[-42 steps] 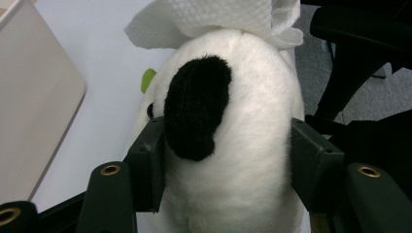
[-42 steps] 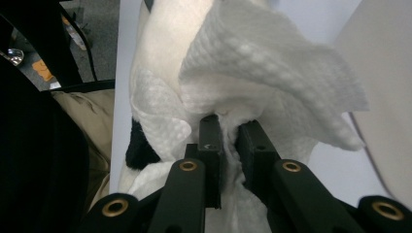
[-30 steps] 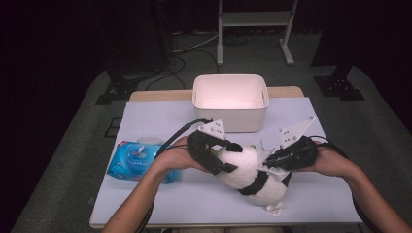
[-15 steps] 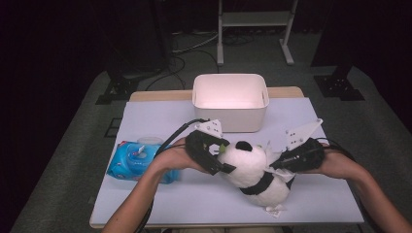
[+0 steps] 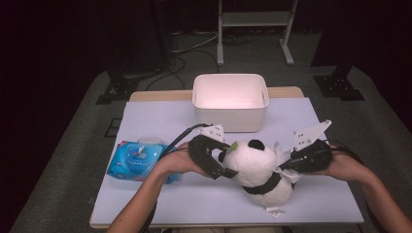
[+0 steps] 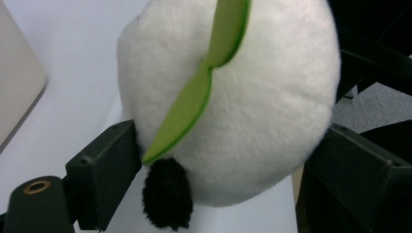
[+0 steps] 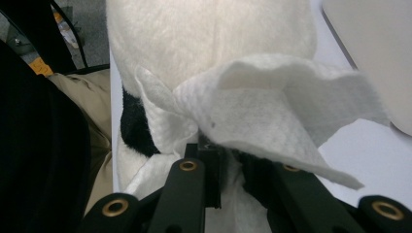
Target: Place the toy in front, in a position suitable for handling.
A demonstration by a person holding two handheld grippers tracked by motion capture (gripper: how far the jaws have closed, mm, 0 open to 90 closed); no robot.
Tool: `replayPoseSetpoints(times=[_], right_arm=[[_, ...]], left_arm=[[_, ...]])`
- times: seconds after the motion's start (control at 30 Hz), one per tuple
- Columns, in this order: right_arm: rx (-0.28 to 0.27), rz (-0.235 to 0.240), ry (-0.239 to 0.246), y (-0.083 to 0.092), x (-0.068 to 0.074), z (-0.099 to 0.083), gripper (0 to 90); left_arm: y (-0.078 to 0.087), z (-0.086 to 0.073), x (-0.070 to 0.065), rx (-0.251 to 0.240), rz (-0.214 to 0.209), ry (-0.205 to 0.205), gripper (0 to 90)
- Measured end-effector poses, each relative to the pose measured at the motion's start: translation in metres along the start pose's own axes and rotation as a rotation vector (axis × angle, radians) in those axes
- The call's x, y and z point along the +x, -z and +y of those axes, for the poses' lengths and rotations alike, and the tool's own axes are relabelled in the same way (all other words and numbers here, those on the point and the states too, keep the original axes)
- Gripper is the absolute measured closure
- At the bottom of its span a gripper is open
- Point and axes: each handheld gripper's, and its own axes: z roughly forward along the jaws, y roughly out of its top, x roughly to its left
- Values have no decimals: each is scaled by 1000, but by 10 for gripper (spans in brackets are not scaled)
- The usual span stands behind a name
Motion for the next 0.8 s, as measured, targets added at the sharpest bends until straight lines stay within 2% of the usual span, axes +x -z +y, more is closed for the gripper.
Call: replayPoseSetpoints(times=[0.07, 0.17, 0.3, 0.33, 0.4, 0.5, 0.67, 0.73, 0.8], right_arm=[[2, 0, 0, 0, 0, -1, 802], [2, 0, 0, 0, 0, -1, 802], [-38, -7, -8, 1, -2, 1, 803], [-50, -5, -12, 1, -3, 2, 803], [-56, -9, -11, 1, -3, 3, 803], [-61, -3, -10, -5, -5, 6, 803], [-90, 32, -19, -21, -9, 12, 803], [-95, 46, -25, -26, -10, 12, 804], [-96, 46, -27, -26, -10, 12, 804]], left_arm=[[-2, 0, 0, -9, 3, -6, 132], [-1, 2, -2, -17, 3, -22, 240], [4, 7, -3, -16, 17, -30, 309], [10, 11, -4, -21, 31, -44, 319], [14, 14, -5, -29, 39, -43, 323], [23, 20, -8, -23, 61, -66, 332], [39, 25, -10, -1, 96, -72, 332], [40, 22, -10, 13, 101, -60, 330], [39, 21, -10, 5, 99, -56, 328]])
